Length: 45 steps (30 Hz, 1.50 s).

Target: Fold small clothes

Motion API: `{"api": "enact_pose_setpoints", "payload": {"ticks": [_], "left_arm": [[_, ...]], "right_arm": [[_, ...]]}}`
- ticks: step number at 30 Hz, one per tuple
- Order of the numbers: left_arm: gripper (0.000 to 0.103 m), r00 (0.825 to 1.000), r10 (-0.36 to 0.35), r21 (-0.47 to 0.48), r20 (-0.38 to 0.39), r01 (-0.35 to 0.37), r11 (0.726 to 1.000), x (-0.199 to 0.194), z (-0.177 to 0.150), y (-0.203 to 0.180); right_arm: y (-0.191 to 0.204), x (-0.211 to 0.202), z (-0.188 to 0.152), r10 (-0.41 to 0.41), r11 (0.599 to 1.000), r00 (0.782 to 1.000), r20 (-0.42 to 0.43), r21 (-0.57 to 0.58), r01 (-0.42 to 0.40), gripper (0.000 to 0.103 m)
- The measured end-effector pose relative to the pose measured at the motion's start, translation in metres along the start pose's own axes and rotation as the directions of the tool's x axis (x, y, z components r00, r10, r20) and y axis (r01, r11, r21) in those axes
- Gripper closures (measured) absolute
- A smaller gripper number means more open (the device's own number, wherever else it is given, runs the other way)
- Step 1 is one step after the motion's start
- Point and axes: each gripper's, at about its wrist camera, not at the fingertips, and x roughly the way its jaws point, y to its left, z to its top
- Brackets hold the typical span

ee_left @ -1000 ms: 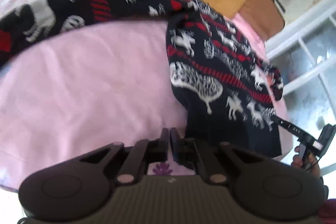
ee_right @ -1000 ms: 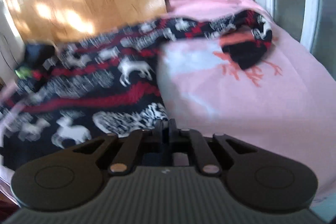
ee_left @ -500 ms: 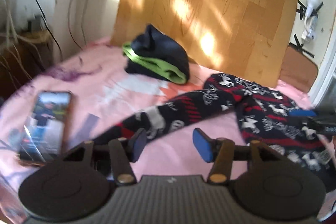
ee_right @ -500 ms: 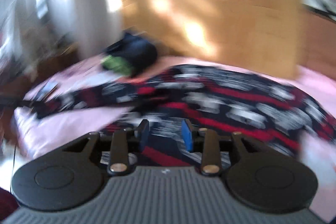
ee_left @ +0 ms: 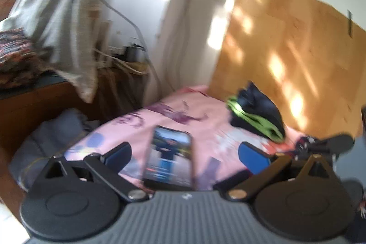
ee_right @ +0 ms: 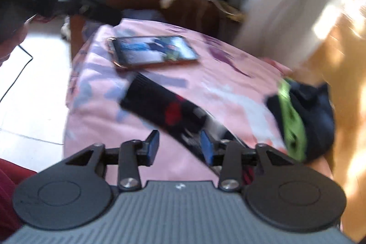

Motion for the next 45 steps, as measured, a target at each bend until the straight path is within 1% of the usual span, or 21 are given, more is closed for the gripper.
{"api": "enact_pose_setpoints", "payload": {"ticks": [3, 6, 8, 12, 15, 18, 20, 22, 24, 25, 28, 30, 33, 35, 37, 39, 40, 41, 42, 43, 45], "left_arm": [[0.0, 0.999, 0.04, -0.038, 0.022, -0.039, 0.999, -0.003, 0.005, 0.018], [0.0, 0.998, 0.052, -0.073, 0.023, -0.05, 0.996, -0.003, 0.008, 0.028], [0.0, 0.999, 0.049, -0.093, 0.02, -0.047, 0.995, -0.003, 0.01, 0.032], [0.0, 0.998, 0.067, -0.104, -0.003, -0.067, 0.992, 0.002, 0.015, 0.035], [0.0, 0.998, 0.057, -0.135, -0.035, -0.062, 0.989, 0.012, 0.02, 0.033], [0.0, 0.999, 0.01, -0.163, -0.03, -0.015, 0.986, 0.02, 0.023, 0.023], [0.0, 1.0, -0.012, -0.151, -0.015, 0.01, 0.988, 0.025, 0.027, 0.009], [0.0, 0.999, -0.048, -0.136, -0.008, 0.047, 0.99, 0.034, 0.031, -0.01], [0.0, 0.995, -0.098, -0.124, -0.009, 0.096, 0.988, 0.046, 0.037, -0.029], [0.0, 0.991, -0.131, -0.12, -0.009, 0.129, 0.984, 0.054, 0.04, -0.04], [0.0, 0.972, -0.235, -0.087, -0.012, 0.233, 0.968, 0.078, 0.051, -0.085], [0.0, 0.944, -0.327, -0.046, -0.037, 0.325, 0.945, 0.094, 0.056, -0.126], [0.0, 0.875, -0.474, 0.049, -0.096, 0.48, 0.876, 0.111, 0.053, -0.2], [0.0, 0.803, -0.577, 0.109, -0.148, 0.593, 0.798, 0.117, 0.042, -0.25], [0.0, 0.704, -0.678, 0.136, -0.21, 0.708, 0.693, 0.123, 0.027, -0.297], [0.0, 0.625, -0.74, 0.12, -0.25, 0.778, 0.617, 0.134, 0.014, -0.333], [0.0, 0.596, -0.758, 0.108, -0.266, 0.799, 0.591, 0.143, 0.008, -0.352], [0.0, 0.582, -0.765, 0.113, -0.276, 0.81, 0.575, 0.15, 0.002, -0.367], [0.0, 0.593, -0.755, 0.133, -0.279, 0.803, 0.581, 0.16, -0.004, -0.383], [0.0, 0.629, -0.726, 0.158, -0.278, 0.775, 0.611, 0.172, -0.011, -0.398], [0.001, 0.719, -0.637, 0.189, -0.278, 0.691, 0.698, 0.202, -0.023, -0.418]], "right_arm": [[0.017, 0.012, 0.012, 0.046, 0.997, 0.999, -0.001, -0.065, -0.046, 0.035], [0.028, 0.029, 0.018, -0.008, 0.994, 1.0, -0.021, -0.106, 0.006, 0.035], [0.02, 0.032, 0.024, -0.009, 0.997, 0.998, -0.061, -0.073, 0.004, 0.096], [-0.022, -0.004, 0.047, -0.069, 0.993, 0.996, 0.053, 0.101, 0.063, 0.098], [-0.077, -0.057, 0.076, -0.149, 0.957, 0.973, 0.179, 0.272, 0.097, 0.098], [-0.135, -0.118, 0.092, -0.283, 0.901, 0.922, 0.263, 0.403, 0.162, 0.098], [-0.175, -0.156, 0.092, -0.387, 0.845, 0.874, 0.294, 0.492, 0.209, 0.098], [-0.22, -0.192, 0.077, -0.493, 0.763, 0.816, 0.301, 0.601, 0.239, 0.098], [-0.25, -0.219, 0.067, -0.571, 0.689, 0.77, 0.285, 0.677, 0.26, 0.098], [-0.267, -0.237, 0.053, -0.62, 0.634, 0.738, 0.265, 0.724, 0.272, 0.098], [-0.297, -0.274, 0.019, -0.699, 0.52, 0.684, 0.208, 0.805, 0.286, 0.098], [-0.307, -0.292, -0.001, -0.731, 0.465, 0.659, 0.177, 0.837, 0.29, 0.098], [-0.321, -0.313, -0.031, -0.757, 0.387, 0.641, 0.125, 0.877, 0.286, 0.098], [-0.32, -0.314, -0.033, -0.758, 0.373, 0.642, 0.113, 0.883, 0.285, 0.098], [-0.321, -0.314, -0.04, -0.755, 0.369, 0.648, 0.103, 0.883, 0.289, 0.098], [-0.318, -0.313, -0.041, -0.751, 0.38, 0.651, 0.107, 0.877, 0.295, 0.098], [-0.315, -0.314, -0.042, -0.75, 0.386, 0.652, 0.111, 0.874, 0.295, 0.098], [-0.311, -0.318, -0.043, -0.749, 0.39, 0.653, 0.115, 0.873, 0.293, 0.098], [-0.308, -0.323, -0.047, -0.746, 0.393, 0.654, 0.121, 0.874, 0.286, 0.098], [-0.309, -0.326, -0.045, -0.745, 0.395, 0.655, 0.126, 0.874, 0.282, 0.098], [-0.297, -0.341, -0.045, -0.749, 0.398, 0.649, 0.136, 0.875, 0.276, 0.098]]}}
